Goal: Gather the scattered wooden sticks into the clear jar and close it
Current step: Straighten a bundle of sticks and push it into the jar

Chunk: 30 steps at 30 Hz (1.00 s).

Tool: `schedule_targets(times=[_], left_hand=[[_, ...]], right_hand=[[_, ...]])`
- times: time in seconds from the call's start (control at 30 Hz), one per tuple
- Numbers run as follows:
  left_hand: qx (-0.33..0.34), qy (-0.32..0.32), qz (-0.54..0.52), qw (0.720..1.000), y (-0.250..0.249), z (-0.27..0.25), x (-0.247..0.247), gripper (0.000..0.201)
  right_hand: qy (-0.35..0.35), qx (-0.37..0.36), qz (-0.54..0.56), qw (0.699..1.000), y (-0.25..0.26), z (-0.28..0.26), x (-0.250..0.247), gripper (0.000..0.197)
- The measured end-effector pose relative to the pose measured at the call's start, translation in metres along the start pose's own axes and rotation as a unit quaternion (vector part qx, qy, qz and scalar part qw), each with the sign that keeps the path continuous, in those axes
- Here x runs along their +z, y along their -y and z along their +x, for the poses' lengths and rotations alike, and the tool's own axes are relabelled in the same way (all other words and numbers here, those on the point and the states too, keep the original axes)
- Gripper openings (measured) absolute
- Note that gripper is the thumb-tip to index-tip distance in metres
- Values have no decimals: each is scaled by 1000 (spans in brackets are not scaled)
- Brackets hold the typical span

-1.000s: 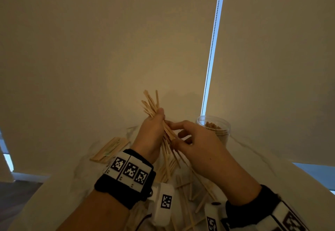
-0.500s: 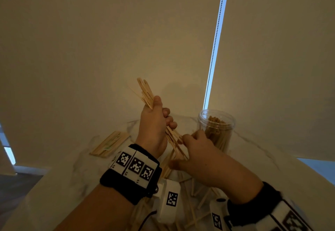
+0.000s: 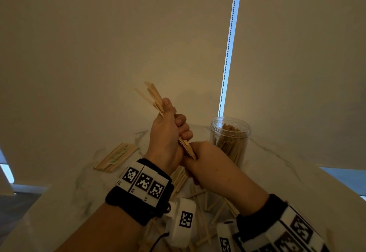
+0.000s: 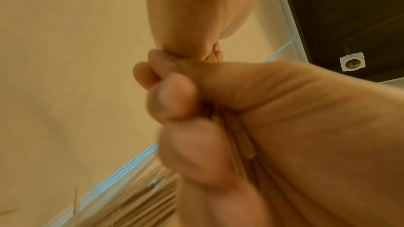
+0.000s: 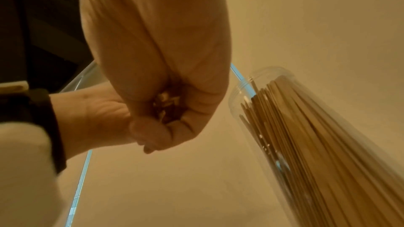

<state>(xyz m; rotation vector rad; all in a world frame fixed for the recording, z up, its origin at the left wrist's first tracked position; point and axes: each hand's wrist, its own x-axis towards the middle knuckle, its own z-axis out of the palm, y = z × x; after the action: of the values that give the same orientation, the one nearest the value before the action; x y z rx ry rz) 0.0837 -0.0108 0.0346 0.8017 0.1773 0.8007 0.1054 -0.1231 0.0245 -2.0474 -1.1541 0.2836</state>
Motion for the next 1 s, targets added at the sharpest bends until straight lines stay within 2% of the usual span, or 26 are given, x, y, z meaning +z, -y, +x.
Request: schedule_targets(times=[0.1,0.17,0.27,0.33,0.4,0.53,0.67,0.77,0.83,0.93,1.0], left_hand=[[34,-27,-4,999,-9,5,-4,41],[52,-22,3,998,-13,5,-6,36],[61,36,75,995,-9,0,-3,27],[49,78,150,984,-3,-8,0,41],[23,120,183,975,-1,-14,4,50],[-32,180,211,960,-1,-20,7,44],[-48,182,234,954,1,-21,9,37],[-35,172,212,961,-5,-19,11,23],[-14,155,149,977,-16,-15,10,27],[26,105,22,994,-40,-8,4,23],[37,81,-16,996,-49,-7,0,27]], right_hand=[[28,-1,-58,998,5,-4,-8,27],[45,16,-25,999,9,-6,-14,20],[5,57,59,997,17,-9,-21,15],[-16,61,92,994,20,-9,-22,17],[-38,37,96,994,17,-7,-22,23],[-93,-39,41,994,10,-4,-19,34],[-90,-60,-87,990,1,-3,-21,38],[-66,-59,-119,989,-1,-4,-28,23],[-14,-40,-114,993,-1,-7,-34,12],[63,-31,-128,989,2,-13,-39,17],[76,-39,-142,986,6,-16,-38,18]])
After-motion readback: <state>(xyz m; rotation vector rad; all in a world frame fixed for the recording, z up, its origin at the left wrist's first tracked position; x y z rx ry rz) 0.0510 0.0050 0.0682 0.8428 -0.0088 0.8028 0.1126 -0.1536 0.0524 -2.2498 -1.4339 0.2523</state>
